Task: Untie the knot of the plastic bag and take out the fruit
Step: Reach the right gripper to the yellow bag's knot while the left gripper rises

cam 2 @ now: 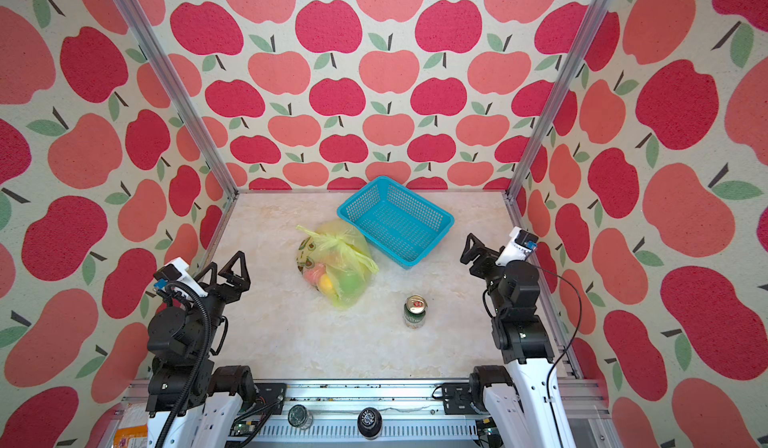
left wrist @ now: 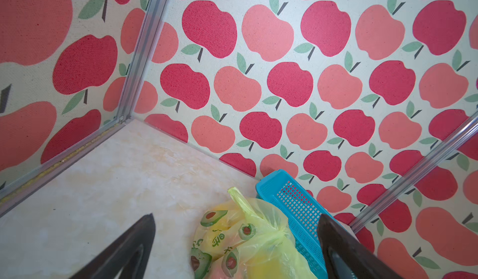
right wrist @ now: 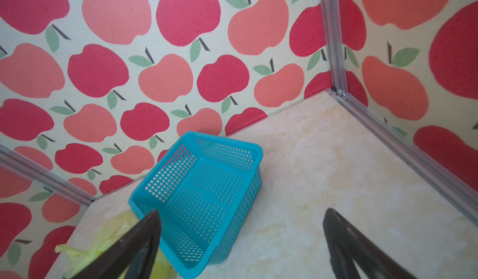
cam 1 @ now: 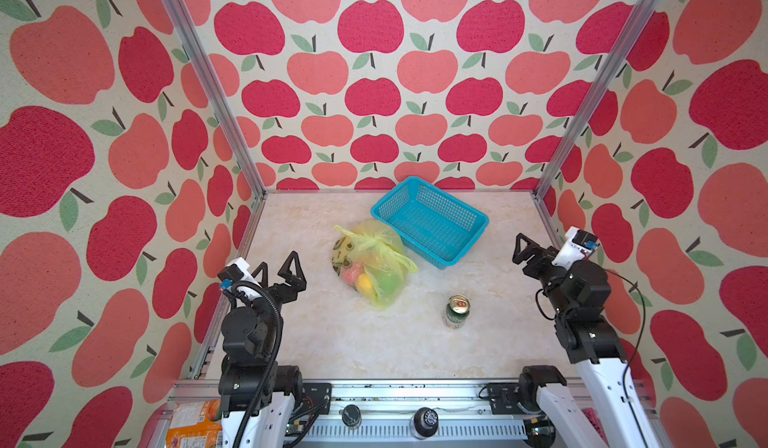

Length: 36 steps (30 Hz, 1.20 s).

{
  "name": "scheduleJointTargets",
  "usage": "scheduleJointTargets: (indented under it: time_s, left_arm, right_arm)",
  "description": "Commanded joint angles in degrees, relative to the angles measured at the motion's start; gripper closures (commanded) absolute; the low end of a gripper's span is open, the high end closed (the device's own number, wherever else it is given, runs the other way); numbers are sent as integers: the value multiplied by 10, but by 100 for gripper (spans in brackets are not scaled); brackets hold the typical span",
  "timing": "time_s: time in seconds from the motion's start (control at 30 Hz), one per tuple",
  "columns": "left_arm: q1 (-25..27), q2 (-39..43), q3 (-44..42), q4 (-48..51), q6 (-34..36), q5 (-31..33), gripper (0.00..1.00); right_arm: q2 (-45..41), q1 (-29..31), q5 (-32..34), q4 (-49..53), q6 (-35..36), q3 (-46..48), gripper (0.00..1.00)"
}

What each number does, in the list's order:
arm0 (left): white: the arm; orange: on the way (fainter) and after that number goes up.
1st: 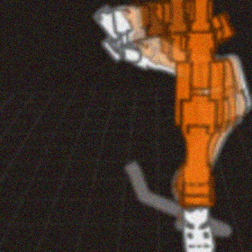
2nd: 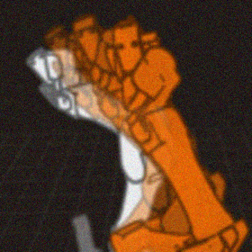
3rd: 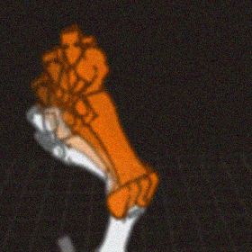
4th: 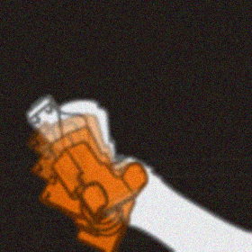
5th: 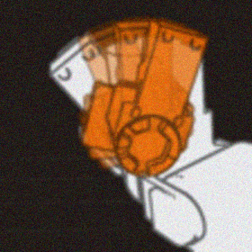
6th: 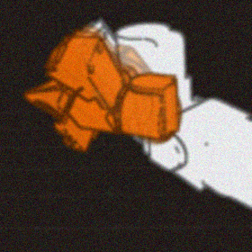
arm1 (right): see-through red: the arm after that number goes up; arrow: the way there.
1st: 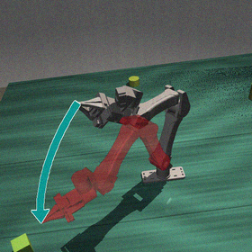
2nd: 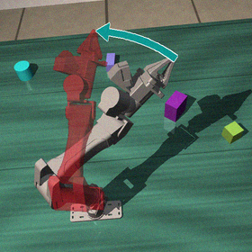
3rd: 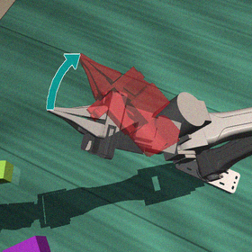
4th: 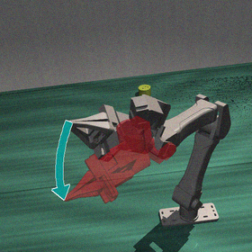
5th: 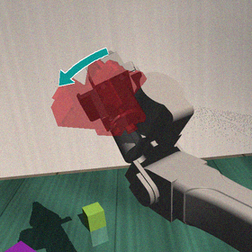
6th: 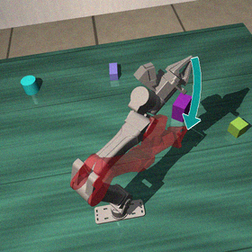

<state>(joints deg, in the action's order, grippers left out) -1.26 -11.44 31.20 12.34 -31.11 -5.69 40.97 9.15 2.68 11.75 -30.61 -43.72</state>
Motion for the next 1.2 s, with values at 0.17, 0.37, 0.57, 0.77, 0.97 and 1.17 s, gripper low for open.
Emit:
scheduleJointTargets:
  time_s: [0.17,0.37,0.57,0.77,0.97,1.17]
  left_arm:
    - [0,-37,1,81,0,1,1]
    - [-5,-101,-73,25,40,45,1]
    - [-6,-120,-91,19,27,34,0]
    - [-6,-68,-132,-7,6,28,1]
    - [-6,-73,-169,-55,-3,3,0]
    - [-6,-138,-147,-98,-21,-23,3]
  right_arm:
    - [182,201,31,140,88,-185,1]
    - [223,336,72,49,229,-125,1]
    - [243,357,44,21,241,-112,1]
    - [291,393,13,5,255,-121,7]
    - [362,448,44,9,281,-151,7]
    - [417,454,36,-6,275,-160,8]
